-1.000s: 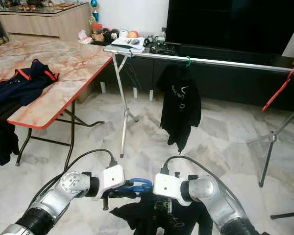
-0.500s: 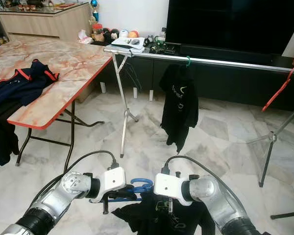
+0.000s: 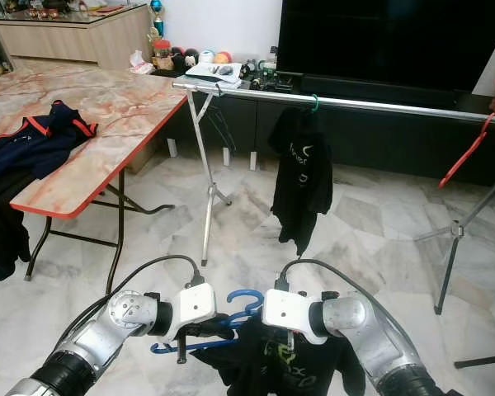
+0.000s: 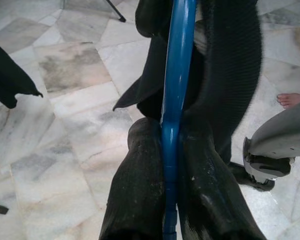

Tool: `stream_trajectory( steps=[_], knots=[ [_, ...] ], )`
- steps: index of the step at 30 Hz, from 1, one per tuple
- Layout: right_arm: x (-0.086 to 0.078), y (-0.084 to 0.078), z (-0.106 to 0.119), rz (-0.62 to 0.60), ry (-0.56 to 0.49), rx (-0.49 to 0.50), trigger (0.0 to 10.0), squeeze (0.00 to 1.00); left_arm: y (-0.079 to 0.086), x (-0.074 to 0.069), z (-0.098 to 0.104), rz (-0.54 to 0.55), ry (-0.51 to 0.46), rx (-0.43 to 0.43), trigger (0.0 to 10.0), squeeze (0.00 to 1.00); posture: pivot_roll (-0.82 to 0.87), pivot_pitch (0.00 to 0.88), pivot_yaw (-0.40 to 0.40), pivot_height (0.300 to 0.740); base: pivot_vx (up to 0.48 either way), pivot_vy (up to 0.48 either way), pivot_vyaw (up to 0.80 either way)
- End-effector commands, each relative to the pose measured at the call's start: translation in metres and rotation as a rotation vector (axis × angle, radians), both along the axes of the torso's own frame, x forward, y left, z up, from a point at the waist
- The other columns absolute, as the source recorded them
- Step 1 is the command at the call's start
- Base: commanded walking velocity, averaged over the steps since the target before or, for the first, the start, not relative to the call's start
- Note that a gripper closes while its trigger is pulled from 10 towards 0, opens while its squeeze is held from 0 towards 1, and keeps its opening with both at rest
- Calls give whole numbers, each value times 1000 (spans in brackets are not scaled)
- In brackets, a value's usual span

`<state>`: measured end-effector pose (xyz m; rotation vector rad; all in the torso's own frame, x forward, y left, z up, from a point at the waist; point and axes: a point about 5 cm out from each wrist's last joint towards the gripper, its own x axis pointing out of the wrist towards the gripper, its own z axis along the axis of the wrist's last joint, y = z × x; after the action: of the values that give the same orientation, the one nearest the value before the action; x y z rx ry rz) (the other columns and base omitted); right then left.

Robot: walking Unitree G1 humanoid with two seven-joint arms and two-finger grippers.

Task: Hang hanger

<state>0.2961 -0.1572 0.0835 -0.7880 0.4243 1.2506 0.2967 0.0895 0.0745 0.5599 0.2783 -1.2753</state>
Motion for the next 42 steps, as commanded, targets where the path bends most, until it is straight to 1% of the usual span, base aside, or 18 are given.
stream_trajectory(
  steps=[1, 7, 9, 10, 11, 12, 13, 14, 15, 16, 19, 25, 30, 32, 33, 34, 41, 42],
  knots=[
    [-7, -1, -4, 24, 34, -8, 10000, 1000, 7, 9, 10, 72, -42, -37, 0, 0, 62, 14, -6, 740, 0, 0, 0],
    [-7, -7, -5, 10, 29, -21, 10000, 996, 17, 9, 7, 105, -37, -27, 0, 0, 59, 9, -7, 740, 0, 0, 0],
    [-7, -8, -4, 4, 22, -17, 10000, 961, 20, 9, 6, 117, -38, -27, 0, 0, 59, 9, -7, 740, 0, 0, 0],
    [-7, -8, -4, 4, 22, -17, 10000, 961, 20, 9, 6, 117, -38, -27, 0, 0, 59, 9, -7, 740, 0, 0, 0],
    [-6, -8, -3, -2, 15, -11, 10000, 914, 22, 9, 6, 120, -38, -26, 0, 0, 60, 5, -7, 740, 0, 0, 0],
    [-6, -8, -3, -5, 11, -7, 10000, 914, 22, 9, 6, 122, -37, -25, 0, 0, 60, 5, -7, 740, 0, 0, 0],
    [-5, -8, -2, -17, 5, 12, 10000, 816, 23, 8, 5, 126, -36, -24, 0, 0, 60, 2, -7, 740, 0, 0, 0],
    [-4, -7, 1, -37, 1, 48, 10000, 631, 24, 8, 4, 132, -34, -24, 0, 0, 60, 2, -7, 740, 0, 0, 0],
    [-3, -6, 2, -48, 1, 69, 10000, 631, 25, 7, 3, 135, -32, -24, 0, 0, 60, 2, -7, 740, 0, 0, 0],
    [-3, -5, 3, -54, 1, 84, 10000, 580, 25, 7, 3, 137, -31, -24, 0, 0, 59, 0, -8, 740, 0, 0, 0],
    [-3, -5, 7, -94, -13, 153, 10000, 12, 27, 5, 1, 145, -28, -25, 0, 0, 59, 0, -7, 740, 0, 0, 0],
    [-4, -8, 9, -144, -27, 211, 10000, 0, 31, 3, -1, 156, -26, -24, 0, 0, 59, 0, -10, 740, 0, 0, 0],
    [2, -10, 13, -225, -80, 267, 10000, 0, 32, 4, 0, 169, -27, -30, 0, 0, 59, 6, -11, 740, 0, 0, 0],
    [3, -9, 16, -265, -84, 340, 10000, 0, 33, 4, 0, 178, -31, -37, 0, 0, 60, 10, -11, 740, 0, 0, 0],
    [3, -9, 16, -265, -84, 340, 10000, 0, 33, 4, 0, 178, -31, -37, 0, 0, 60, 10, -11, 740, 0, 0, 0],
    [1, -8, 17, -273, -71, 386, 10000, 0, 33, 4, 1, 181, -33, -40, 0, 0, 60, 10, -11, 740, 0, 0, 0],
    [-1, -9, 21, -323, -65, 499, 10000, 0, 35, 5, 1, 195, -34, -44, 0, 0, 60, 15, -9, 740, 0, 0, 0],
    [-1, -10, 22, -336, -65, 515, 7098, 0, 36, 5, 1, 197, -35, -45, 0, 0, 60, 15, -9, 740, 0, 0, 0]
  ],
)
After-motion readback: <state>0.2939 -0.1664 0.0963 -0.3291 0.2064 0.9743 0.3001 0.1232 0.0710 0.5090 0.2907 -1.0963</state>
